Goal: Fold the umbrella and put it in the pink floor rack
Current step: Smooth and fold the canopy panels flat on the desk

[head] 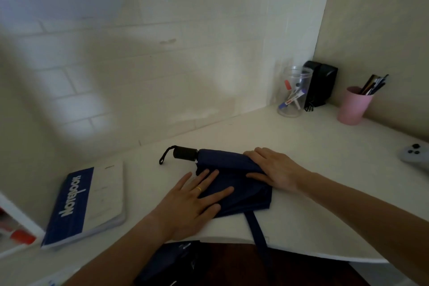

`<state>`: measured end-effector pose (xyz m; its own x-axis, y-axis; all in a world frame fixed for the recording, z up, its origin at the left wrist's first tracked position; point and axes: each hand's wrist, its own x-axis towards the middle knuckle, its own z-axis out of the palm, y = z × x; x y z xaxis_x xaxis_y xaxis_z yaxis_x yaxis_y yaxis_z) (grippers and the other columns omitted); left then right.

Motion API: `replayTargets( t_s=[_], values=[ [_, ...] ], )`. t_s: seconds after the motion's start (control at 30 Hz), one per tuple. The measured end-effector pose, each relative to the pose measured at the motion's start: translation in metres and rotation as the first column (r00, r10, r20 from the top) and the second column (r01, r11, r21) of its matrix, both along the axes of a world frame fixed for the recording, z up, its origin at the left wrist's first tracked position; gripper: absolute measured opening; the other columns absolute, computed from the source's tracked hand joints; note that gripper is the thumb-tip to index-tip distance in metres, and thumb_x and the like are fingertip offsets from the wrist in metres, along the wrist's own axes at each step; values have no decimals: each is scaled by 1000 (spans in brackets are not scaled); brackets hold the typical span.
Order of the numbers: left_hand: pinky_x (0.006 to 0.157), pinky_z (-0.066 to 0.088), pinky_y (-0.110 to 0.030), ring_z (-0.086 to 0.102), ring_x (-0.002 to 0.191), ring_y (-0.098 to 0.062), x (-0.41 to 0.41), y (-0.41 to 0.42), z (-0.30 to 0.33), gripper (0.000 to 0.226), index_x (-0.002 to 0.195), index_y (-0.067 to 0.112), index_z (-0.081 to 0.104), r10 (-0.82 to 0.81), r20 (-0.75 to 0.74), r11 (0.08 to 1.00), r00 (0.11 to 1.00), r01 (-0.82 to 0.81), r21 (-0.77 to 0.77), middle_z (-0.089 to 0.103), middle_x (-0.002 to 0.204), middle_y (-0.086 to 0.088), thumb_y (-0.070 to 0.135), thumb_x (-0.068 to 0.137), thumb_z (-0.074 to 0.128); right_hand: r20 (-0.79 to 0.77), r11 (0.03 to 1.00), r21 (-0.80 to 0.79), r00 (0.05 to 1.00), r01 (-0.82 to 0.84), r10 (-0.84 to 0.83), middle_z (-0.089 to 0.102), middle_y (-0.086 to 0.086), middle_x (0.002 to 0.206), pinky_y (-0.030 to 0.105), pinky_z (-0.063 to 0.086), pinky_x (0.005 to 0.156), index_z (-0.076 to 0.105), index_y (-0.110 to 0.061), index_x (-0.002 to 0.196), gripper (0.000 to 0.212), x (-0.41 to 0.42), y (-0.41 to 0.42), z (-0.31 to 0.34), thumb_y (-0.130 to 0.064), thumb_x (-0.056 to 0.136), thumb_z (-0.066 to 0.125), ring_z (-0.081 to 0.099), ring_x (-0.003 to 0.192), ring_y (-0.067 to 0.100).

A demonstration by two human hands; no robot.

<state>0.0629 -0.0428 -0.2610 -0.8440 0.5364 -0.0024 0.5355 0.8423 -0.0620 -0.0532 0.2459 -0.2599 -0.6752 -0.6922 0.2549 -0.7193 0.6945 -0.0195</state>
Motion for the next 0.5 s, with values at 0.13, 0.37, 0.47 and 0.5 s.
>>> replayTargets(
  t_s=[0.13,0.37,0.47,0.5],
  values=[
    [126,-6,-45,-23,153,-12,0,1,1,48,147,64,-18,6,14,1000,1000,-5,-14,-22,168,8,57,106,6,56,1000,-19,998,22,-20,51,-4,119,31,47,91,27,-26,153,63,8,-3,3,-61,101,22,52,105,14],
    [126,-7,-45,-18,155,-14,3,1,4,48,147,64,-18,-18,28,999,999,19,-36,-14,170,2,57,107,7,-124,995,2,988,-96,95,60,0,107,29,45,83,52,-21,140,49,3,0,14,-49,101,41,56,93,19],
    [126,-5,-46,-13,156,-16,6,0,2,49,150,61,-15,-44,-12,999,999,44,-28,-8,171,-1,55,108,10,-214,991,-8,968,-134,129,61,2,106,30,48,79,55,-18,138,48,10,-1,13,-44,98,53,55,90,19],
    [125,-4,-46,-13,156,-17,7,0,1,49,151,59,-14,-46,-21,999,999,46,-26,-6,171,-2,54,109,10,-227,990,-29,966,-137,127,61,2,108,30,49,79,55,-18,139,48,13,-1,11,-43,98,55,55,91,19]
  ],
)
